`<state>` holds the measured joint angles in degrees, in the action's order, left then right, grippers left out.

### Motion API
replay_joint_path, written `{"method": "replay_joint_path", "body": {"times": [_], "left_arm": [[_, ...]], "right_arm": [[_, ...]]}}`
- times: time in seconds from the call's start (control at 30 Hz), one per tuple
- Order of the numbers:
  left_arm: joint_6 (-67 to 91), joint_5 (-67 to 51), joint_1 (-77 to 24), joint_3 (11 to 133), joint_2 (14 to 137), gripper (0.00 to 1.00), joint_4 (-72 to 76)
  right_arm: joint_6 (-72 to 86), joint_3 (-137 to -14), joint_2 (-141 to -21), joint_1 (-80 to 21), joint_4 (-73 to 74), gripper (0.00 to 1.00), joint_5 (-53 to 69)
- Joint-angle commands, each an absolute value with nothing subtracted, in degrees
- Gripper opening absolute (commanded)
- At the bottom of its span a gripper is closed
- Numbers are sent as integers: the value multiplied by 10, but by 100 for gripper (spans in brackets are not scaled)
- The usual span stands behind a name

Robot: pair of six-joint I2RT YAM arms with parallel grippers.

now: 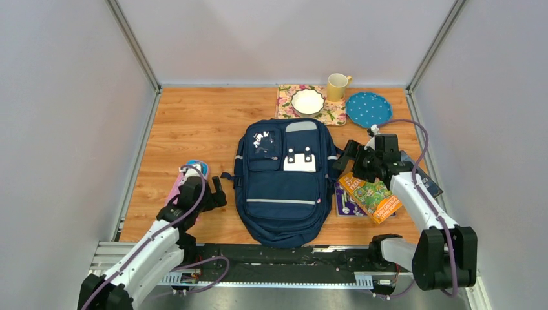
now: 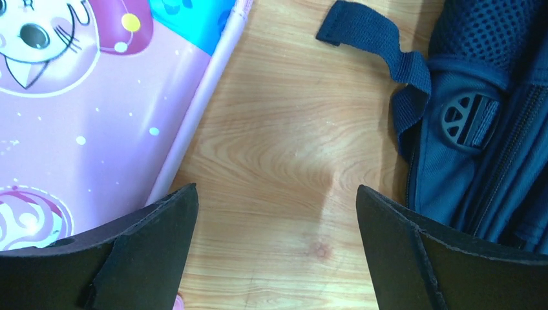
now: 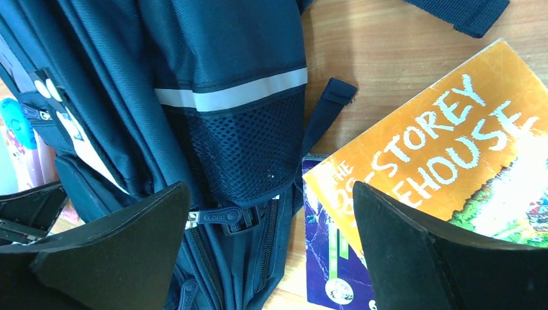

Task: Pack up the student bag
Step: Adjust the student bag at the center of the board.

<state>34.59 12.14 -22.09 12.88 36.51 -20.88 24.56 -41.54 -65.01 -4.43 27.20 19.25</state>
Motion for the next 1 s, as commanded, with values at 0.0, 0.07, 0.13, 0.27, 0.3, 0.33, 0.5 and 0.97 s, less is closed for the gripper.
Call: {"method": "replay_joint_path", "body": {"times": [0.0, 0.07, 0.13, 0.27, 0.3, 0.33, 0.5, 0.97], "left_arm": [[310, 132, -205, 175, 399, 99, -188], [298, 116, -184, 186, 409, 99, -184], [293, 102, -166, 192, 423, 99, -178], [311, -24, -164, 193, 414, 99, -165], [327, -52, -165, 186, 395, 99, -142], [339, -74, -165, 167, 384, 99, -128], [402, -134, -204, 141, 339, 99, -114], [489, -133, -323, 41, 300, 96, -89]], "right_arm": [[234, -438, -666, -46, 258, 100, 215], [234, -435, -664, -46, 254, 100, 221], [234, -432, -664, -45, 250, 100, 230], [241, -432, -660, -46, 252, 100, 256], [241, -432, -658, -45, 253, 100, 264], [242, -432, -657, -46, 253, 100, 272], [243, -441, -649, -45, 256, 100, 275], [238, -438, -689, -45, 227, 100, 306]]}}
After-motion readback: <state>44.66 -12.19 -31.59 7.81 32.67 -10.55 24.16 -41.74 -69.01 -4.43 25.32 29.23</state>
